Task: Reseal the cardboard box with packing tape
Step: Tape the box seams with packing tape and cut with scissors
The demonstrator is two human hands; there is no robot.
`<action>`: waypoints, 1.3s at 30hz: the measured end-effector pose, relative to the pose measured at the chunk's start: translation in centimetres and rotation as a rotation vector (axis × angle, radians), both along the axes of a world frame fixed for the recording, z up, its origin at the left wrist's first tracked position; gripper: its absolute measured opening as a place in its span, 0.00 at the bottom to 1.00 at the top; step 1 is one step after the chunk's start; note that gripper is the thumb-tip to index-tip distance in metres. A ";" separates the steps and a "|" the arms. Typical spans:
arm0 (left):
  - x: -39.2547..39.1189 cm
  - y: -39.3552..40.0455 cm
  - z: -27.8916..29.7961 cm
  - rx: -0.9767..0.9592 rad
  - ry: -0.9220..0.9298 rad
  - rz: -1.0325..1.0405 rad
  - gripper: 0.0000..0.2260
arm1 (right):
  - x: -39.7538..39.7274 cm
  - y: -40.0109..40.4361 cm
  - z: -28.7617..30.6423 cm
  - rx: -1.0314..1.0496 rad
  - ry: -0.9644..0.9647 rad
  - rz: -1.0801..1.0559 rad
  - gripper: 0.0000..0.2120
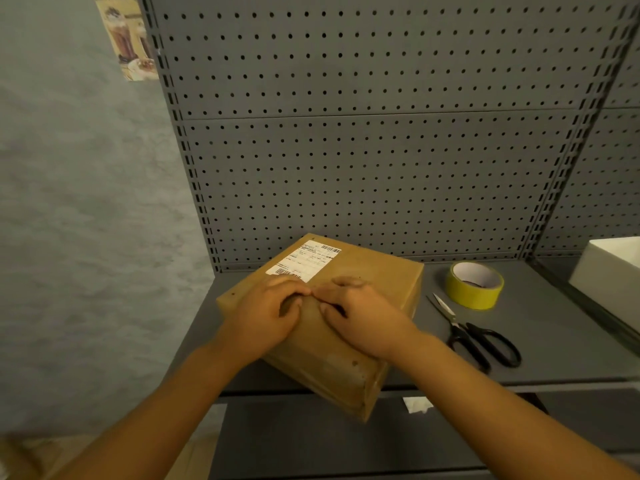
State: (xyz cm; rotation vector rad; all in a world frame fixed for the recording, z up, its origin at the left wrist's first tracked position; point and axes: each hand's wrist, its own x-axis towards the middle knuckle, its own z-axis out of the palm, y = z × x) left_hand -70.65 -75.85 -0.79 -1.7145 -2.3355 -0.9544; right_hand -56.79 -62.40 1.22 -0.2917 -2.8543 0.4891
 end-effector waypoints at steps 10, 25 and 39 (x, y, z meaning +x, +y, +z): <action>-0.3 0.0 0.3 -0.290 0.138 0.005 0.22 | 0.1 -0.8 -0.5 0.106 -0.163 -0.157 0.28; -0.5 -1.5 1.4 -0.201 0.183 0.007 0.18 | -0.7 -2.5 0.8 0.057 -0.372 -0.141 0.26; -0.7 -3.1 -1.6 -0.235 0.197 -0.149 0.34 | 0.8 -3.7 -0.2 0.143 -0.267 -0.179 0.25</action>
